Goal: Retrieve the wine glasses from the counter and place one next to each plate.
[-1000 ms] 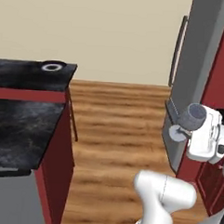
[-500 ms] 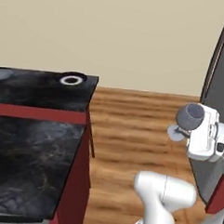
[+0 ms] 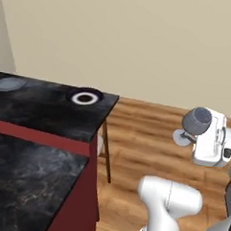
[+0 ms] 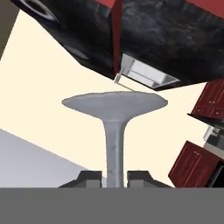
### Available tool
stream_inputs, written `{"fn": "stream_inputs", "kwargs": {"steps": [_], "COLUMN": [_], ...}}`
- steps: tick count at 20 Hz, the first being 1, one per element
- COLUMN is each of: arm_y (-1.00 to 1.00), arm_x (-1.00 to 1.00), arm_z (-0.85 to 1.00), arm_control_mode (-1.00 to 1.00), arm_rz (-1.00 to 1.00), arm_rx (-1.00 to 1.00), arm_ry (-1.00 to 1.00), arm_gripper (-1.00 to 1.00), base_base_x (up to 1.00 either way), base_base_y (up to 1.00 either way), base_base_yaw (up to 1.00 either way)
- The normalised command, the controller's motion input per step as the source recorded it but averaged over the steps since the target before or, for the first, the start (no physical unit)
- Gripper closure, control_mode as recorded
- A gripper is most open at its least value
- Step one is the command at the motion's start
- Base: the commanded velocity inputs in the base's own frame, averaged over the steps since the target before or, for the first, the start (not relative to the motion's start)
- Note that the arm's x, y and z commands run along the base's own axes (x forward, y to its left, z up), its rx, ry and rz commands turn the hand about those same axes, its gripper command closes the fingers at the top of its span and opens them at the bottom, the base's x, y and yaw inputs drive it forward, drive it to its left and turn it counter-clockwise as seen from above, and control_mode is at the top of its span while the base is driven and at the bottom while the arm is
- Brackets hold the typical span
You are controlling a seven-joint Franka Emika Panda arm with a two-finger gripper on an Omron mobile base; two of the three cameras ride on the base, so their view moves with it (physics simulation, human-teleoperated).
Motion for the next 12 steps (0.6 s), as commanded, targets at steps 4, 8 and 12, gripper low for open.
{"fn": "stream_inputs", "kwargs": {"steps": [4,8,12], "arm_y": [0.00,0.00,0.00], "arm_x": [0.00,0.00,0.00], "arm_z": [0.00,0.00,0.00], "arm_control_mode": [1.00,1.00,1.00], "arm_rz": [0.00,0.00,0.00], "arm_rx": [0.00,0.00,0.00], "arm_ry": [0.00,0.00,0.00], "arm_gripper": [1.00,1.00,1.00], "base_base_x": [1.00,1.00,0.93], "base_base_y": [-0.43,-0.37,-0.39], "base_base_yaw": [0.62,0.72,0.72]}}
